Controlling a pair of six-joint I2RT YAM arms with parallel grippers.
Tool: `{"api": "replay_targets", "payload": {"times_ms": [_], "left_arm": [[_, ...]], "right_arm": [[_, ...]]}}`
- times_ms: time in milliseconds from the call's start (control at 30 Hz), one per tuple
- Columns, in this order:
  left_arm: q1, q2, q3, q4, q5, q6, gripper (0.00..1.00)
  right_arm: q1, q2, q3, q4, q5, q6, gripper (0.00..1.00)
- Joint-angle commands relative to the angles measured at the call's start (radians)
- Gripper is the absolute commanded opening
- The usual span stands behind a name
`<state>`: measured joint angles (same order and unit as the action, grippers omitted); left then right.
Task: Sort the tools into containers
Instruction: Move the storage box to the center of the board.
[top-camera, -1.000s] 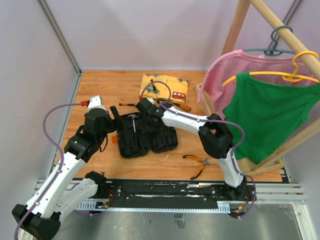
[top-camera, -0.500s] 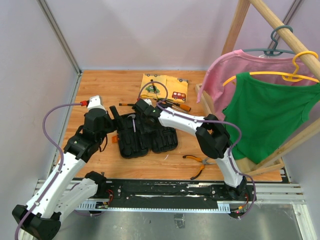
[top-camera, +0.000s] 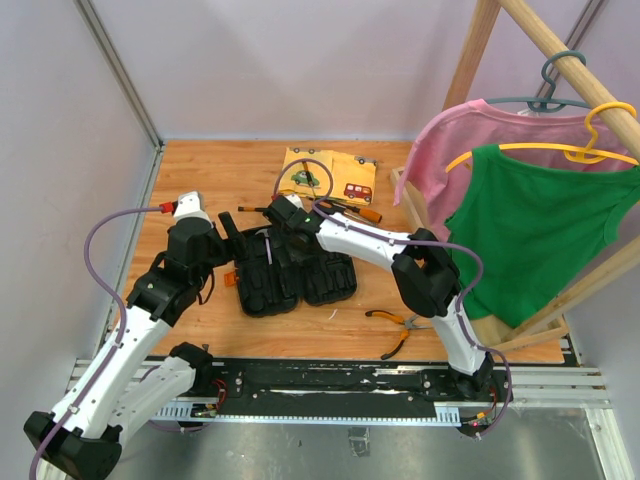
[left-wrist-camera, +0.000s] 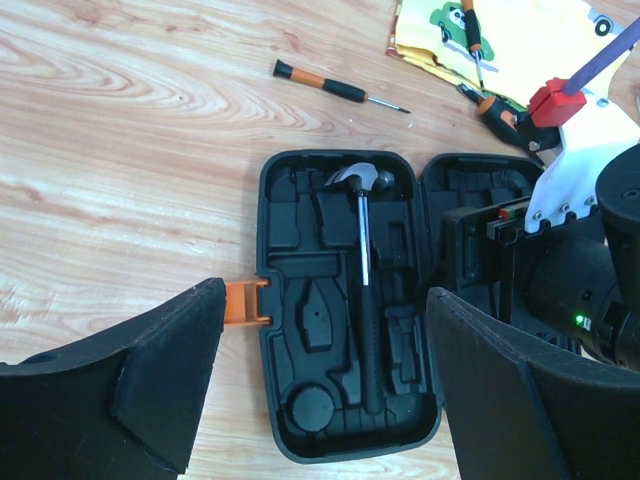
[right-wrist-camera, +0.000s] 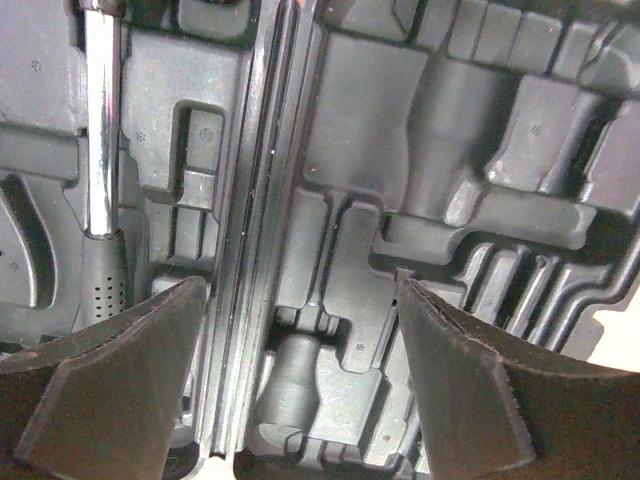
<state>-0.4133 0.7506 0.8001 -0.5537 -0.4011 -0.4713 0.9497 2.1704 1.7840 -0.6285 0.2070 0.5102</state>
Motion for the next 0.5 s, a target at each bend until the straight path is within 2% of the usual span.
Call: {"api": "replay_targets", "payload": {"times_ms": [0,167,467], "left_arm": [[0.011,-0.011,-0.009,0.028,0.001,0.013,0.86],[0.012,-0.011,-0.009,0.027,0.004,0.013,0.86],[0.014,-0.013,-0.009,0.028,0.002,0.012,0.86]], "right_arm": [[0.011,0.021,0.051,-0.036,0.059,-0.051,0.80],[-0.002,0.039,0.064,-0.036,0.033,-0.075,0.84],[-0.026,0.083,0.080,-0.030,-0.066,-0.094,0.84]]}}
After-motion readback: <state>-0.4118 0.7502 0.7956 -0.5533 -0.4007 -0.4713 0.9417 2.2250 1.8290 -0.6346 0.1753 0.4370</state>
